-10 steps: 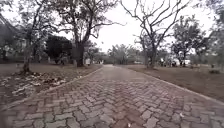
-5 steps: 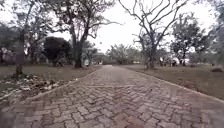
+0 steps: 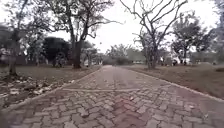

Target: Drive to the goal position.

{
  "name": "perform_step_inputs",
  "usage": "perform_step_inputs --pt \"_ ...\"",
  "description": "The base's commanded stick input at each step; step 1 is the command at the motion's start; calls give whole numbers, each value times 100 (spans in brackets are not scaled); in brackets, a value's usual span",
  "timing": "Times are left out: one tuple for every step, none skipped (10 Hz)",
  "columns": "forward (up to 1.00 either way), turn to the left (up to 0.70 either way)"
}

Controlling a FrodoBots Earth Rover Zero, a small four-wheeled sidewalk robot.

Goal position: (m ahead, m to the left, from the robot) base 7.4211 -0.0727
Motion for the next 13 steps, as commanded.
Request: perform_step_inputs --pt "70 -26" --pt "70 0" --pt "70 0" --pt "70 0" --pt "70 0" --pt "70 0" --pt "70 0" --pt "70 0" --pt "70 0" --pt "70 2" --pt "70 2" --pt "70 2" --pt "70 2"
